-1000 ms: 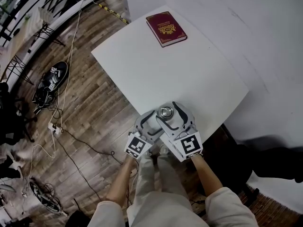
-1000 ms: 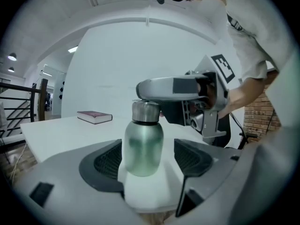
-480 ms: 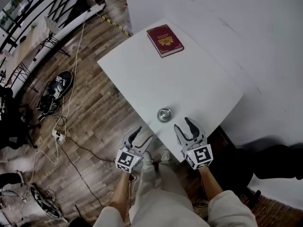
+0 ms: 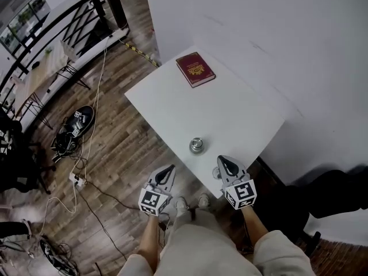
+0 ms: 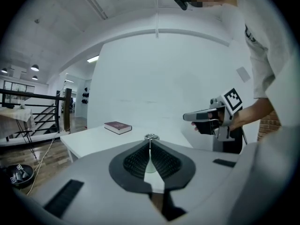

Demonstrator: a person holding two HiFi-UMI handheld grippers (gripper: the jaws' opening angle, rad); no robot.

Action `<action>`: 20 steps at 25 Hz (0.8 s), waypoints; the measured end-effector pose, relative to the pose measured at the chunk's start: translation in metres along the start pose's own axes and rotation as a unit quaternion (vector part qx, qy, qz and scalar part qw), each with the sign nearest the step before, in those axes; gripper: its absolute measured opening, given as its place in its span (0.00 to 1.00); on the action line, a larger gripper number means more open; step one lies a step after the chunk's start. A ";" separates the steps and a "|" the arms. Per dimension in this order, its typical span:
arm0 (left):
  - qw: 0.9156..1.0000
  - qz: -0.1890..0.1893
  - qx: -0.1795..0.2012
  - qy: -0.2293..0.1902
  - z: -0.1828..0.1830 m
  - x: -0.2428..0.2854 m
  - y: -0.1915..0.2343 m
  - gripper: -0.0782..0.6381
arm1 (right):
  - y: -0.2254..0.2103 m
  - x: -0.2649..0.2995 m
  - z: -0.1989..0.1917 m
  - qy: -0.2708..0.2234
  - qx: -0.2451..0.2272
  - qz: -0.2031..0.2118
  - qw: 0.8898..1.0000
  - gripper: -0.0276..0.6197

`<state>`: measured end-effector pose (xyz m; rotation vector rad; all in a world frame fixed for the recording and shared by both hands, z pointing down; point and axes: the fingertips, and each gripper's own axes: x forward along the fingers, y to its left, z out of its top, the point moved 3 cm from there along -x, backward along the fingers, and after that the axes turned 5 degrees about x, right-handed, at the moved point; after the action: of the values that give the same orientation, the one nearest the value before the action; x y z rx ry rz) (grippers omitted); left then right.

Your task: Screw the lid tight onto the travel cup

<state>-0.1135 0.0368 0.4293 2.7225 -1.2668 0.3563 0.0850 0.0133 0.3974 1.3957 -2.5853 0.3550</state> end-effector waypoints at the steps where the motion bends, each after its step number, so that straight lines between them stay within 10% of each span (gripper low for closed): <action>1: 1.000 -0.001 0.001 0.000 0.006 -0.003 -0.001 0.12 | 0.000 -0.004 0.004 -0.001 0.000 -0.002 1.000 0.04; 20: 0.998 0.027 0.030 -0.038 0.102 -0.038 0.005 0.12 | 0.011 -0.051 0.074 -0.058 -0.021 -0.030 0.998 0.04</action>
<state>-0.1245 0.0411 0.3210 2.7806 -1.3722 0.3048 0.1000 0.0384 0.3118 1.5183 -2.6180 0.2150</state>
